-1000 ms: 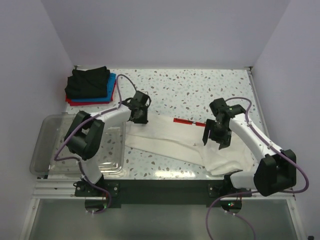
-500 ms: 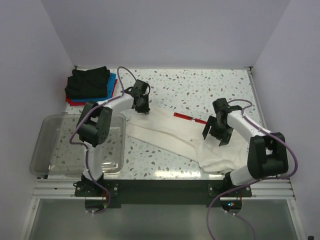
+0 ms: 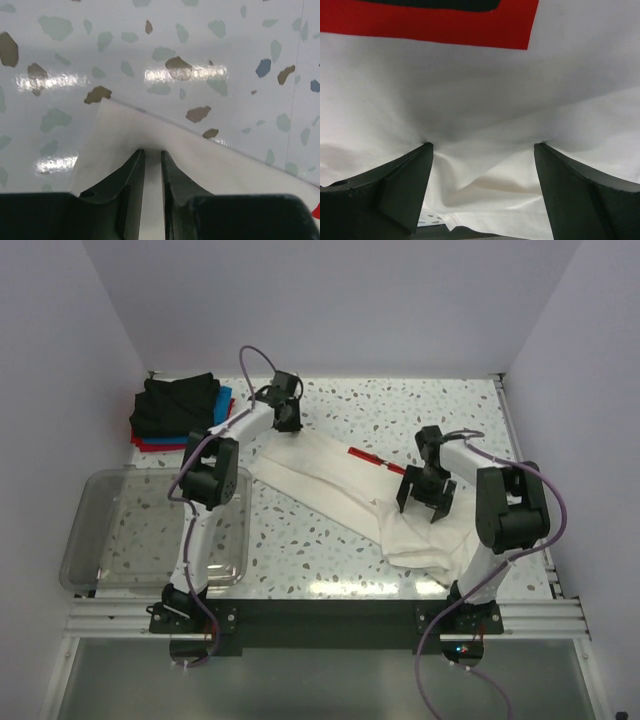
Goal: Fold and stack the t-shirts
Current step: Fold the tshirt
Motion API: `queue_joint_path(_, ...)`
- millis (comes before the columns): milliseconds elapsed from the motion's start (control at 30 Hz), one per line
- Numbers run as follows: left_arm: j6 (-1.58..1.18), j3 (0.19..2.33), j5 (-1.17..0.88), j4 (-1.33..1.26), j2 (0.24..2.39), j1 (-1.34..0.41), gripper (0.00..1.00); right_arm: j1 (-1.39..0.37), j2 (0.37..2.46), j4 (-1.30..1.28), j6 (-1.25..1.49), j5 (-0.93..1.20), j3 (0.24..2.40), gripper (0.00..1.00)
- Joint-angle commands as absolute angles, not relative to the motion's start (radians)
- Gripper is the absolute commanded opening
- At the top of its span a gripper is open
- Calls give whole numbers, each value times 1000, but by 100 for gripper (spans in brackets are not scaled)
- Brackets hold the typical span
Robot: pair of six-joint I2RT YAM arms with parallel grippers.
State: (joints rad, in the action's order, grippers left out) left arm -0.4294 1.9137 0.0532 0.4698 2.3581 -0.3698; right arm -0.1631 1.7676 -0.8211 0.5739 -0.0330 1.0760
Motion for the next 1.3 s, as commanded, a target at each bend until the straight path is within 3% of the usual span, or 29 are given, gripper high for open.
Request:
queue_joint_path(0, -384, 2012, 110, 514, 2424, -334, 25, -163, 1888, -661, 548, -40, 1172, 88)
queue_joint_path(200, -370, 2164, 124, 502, 2493, -319, 25, -164, 2000, -672, 528, -2, 1377, 90)
queue_joint_path(500, -425, 2122, 101, 434, 2384, -301, 27, -160, 1956, -753, 505, 3, 1572, 94)
queue_joint_path(667, -459, 1939, 69, 354, 2247, -324, 27, -97, 1789, -770, 529, -20, 1458, 95)
queue_joint_path(867, -442, 1868, 64, 337, 2223, -396, 26, -17, 1605, -831, 520, -55, 1281, 93)
queue_joint_path(1267, -448, 1769, 43, 318, 2220, -417, 25, -15, 1381, -907, 560, -72, 980, 77)
